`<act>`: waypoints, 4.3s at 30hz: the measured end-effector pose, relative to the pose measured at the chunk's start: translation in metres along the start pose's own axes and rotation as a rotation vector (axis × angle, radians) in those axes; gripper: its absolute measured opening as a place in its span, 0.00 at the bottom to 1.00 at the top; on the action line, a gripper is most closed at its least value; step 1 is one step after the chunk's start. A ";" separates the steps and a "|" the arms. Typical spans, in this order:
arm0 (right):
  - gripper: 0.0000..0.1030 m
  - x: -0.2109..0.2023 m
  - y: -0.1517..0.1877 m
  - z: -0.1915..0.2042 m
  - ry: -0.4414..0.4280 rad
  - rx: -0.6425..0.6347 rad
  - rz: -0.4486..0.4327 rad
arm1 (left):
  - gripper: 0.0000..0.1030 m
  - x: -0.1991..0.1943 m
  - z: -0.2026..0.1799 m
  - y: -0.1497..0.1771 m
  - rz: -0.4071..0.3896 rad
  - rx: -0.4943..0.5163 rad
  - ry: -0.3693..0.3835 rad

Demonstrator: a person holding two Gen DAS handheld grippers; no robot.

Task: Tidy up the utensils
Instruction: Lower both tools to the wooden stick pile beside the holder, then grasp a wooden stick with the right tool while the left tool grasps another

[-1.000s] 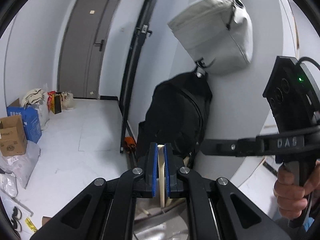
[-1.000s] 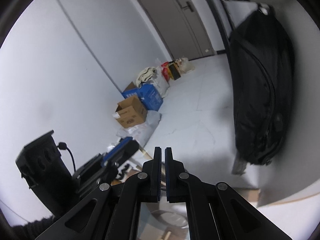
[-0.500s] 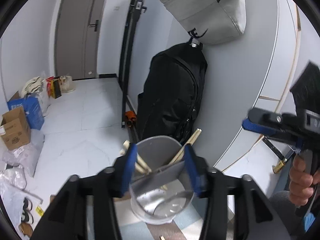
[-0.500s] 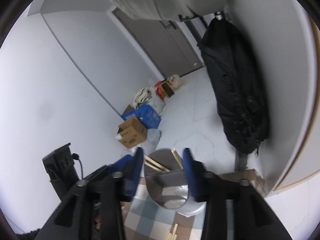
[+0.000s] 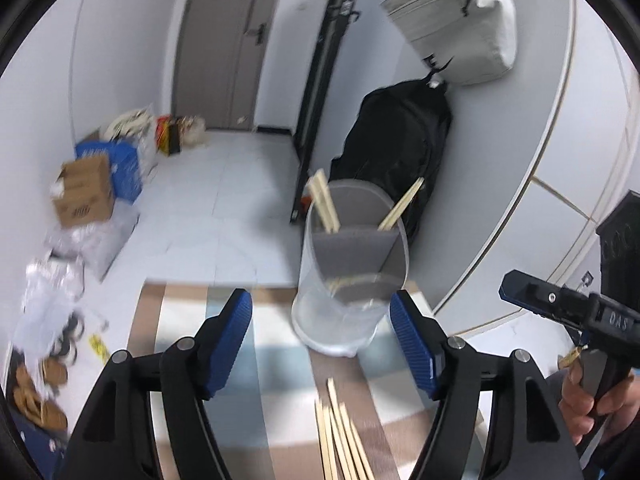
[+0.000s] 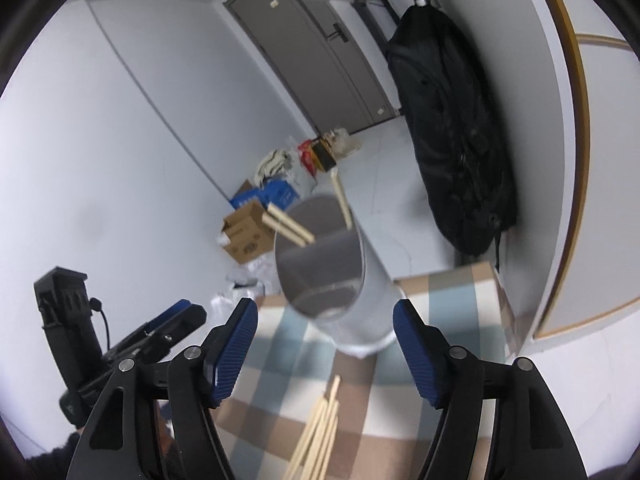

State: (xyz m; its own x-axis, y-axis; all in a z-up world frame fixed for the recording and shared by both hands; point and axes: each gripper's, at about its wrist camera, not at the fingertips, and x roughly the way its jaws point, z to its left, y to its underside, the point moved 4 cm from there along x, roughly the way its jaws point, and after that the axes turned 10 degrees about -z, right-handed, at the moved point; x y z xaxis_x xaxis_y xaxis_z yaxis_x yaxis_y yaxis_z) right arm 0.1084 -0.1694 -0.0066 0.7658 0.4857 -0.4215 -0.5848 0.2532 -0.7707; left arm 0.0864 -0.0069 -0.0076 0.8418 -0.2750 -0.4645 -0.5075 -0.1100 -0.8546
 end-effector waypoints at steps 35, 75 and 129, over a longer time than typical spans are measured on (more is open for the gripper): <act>0.36 0.149 0.115 0.003 0.191 -0.100 0.521 | 0.79 -0.017 0.065 0.080 0.111 -0.067 -0.210; 0.05 0.037 0.039 0.018 0.024 -0.067 0.095 | 0.79 0.030 0.027 0.110 0.337 0.000 -0.203; 0.05 -0.010 0.017 -0.004 -0.046 -0.023 -0.020 | 0.10 0.074 -0.001 0.111 0.453 0.146 -0.157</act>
State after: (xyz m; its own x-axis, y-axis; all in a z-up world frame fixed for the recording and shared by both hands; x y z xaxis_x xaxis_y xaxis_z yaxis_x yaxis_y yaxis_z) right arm 0.0914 -0.1737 -0.0177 0.7638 0.5189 -0.3838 -0.5627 0.2442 -0.7898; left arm 0.0920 -0.0402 -0.1369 0.5664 -0.1156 -0.8160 -0.8066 0.1255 -0.5776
